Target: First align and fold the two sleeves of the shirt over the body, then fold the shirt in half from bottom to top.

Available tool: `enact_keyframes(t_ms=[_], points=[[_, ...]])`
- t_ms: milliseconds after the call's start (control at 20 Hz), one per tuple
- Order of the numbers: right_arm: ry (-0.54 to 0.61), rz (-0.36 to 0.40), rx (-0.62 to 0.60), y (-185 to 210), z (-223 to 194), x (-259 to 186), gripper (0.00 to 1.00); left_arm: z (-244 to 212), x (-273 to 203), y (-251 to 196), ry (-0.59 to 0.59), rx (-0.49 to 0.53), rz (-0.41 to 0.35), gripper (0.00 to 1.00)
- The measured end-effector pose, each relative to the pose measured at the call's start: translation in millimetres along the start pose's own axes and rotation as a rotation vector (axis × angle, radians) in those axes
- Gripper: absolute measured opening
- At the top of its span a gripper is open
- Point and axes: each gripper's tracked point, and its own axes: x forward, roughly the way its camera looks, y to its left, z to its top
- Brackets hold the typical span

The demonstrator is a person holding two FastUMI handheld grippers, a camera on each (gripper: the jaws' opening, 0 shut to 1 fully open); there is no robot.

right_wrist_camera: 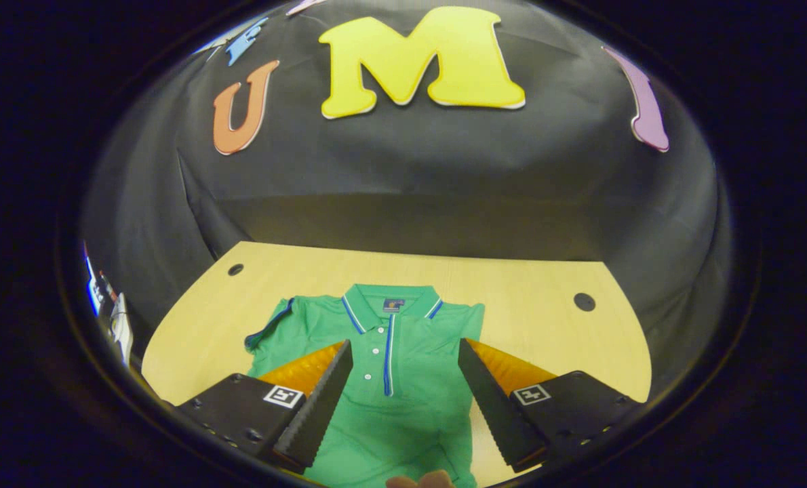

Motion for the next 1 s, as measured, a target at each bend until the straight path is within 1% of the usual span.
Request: enact_keyframes(t_ms=[200, 300, 350, 400, 450, 600, 750, 1000], points=[[-0.086, -0.004, -0.048, -2.5, 20.8, -60.1, 0.96, -31.0, 35.4, -8.4, 0.050, -0.031, -0.094, 0.97], [-0.135, -0.011, -0.055, -6.2, 31.3, -89.7, 0.96, -53.4, 56.1, -7.9, 0.103, -0.041, -0.122, 0.97], [-0.152, -0.024, -0.064, -11.1, 35.6, -101.3, 0.99, -64.1, 66.1, -7.8, 0.128, -0.047, -0.132, 0.97], [-0.158, -0.038, -0.071, -17.2, 35.1, -109.7, 0.94, -72.6, 77.9, -9.3, 0.148, -0.053, -0.149, 0.97], [-0.167, -0.049, -0.075, -20.9, 36.9, -118.8, 0.96, -83.3, 87.9, -9.0, 0.168, -0.056, -0.158, 0.98], [-0.201, -0.076, -0.078, -30.2, 42.5, -145.1, 0.97, -117.5, 116.5, -4.5, 0.249, -0.063, -0.159, 0.98], [-0.200, -0.094, -0.087, -37.3, 36.2, -163.5, 0.96, -155.3, 136.4, -0.5, 0.343, -0.078, -0.156, 0.98], [-0.171, -0.109, -0.022, -46.5, 16.8, -182.3, 0.96, -199.8, 166.6, 13.5, 0.441, -0.008, -0.133, 0.98]])
